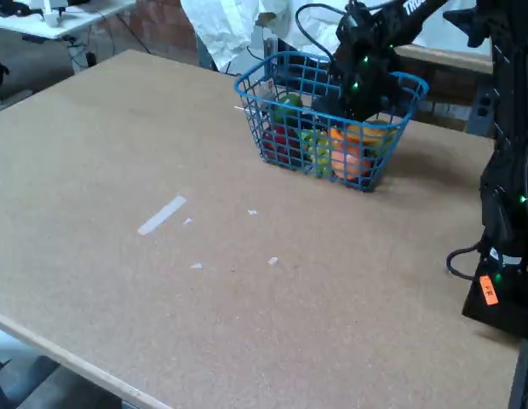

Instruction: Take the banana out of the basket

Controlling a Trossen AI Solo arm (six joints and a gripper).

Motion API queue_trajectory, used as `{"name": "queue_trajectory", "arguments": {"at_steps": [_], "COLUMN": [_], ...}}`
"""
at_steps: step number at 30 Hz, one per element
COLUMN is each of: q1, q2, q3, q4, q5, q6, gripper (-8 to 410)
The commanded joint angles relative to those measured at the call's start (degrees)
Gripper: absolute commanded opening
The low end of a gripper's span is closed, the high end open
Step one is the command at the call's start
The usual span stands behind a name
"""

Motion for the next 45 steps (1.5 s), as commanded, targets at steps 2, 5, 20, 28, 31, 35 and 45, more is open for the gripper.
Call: {"name": "queue_trajectory", "arguments": {"at_steps": [2,5,20,28,31,35,45], "q1": [0.07,0.13,2.25,6.01,8.07,10.69,17.18], "q2": [-3.8,-5.49,-8.04,-8.04,-8.04,-8.04,-8.17], "q3": [2.32,3.74,14.86,18.1,18.1,18.1,18.69], "q4": [-3.3,-4.57,-11.23,-12.41,-12.39,-12.59,-13.38], "q5": [0.09,0.07,0.04,0.02,0.04,0.02,0.0], "q6": [0.22,1.27,2.91,4.52,5.7,8.28,12.2], "gripper": [2,2,2,2,2,2,2]}}
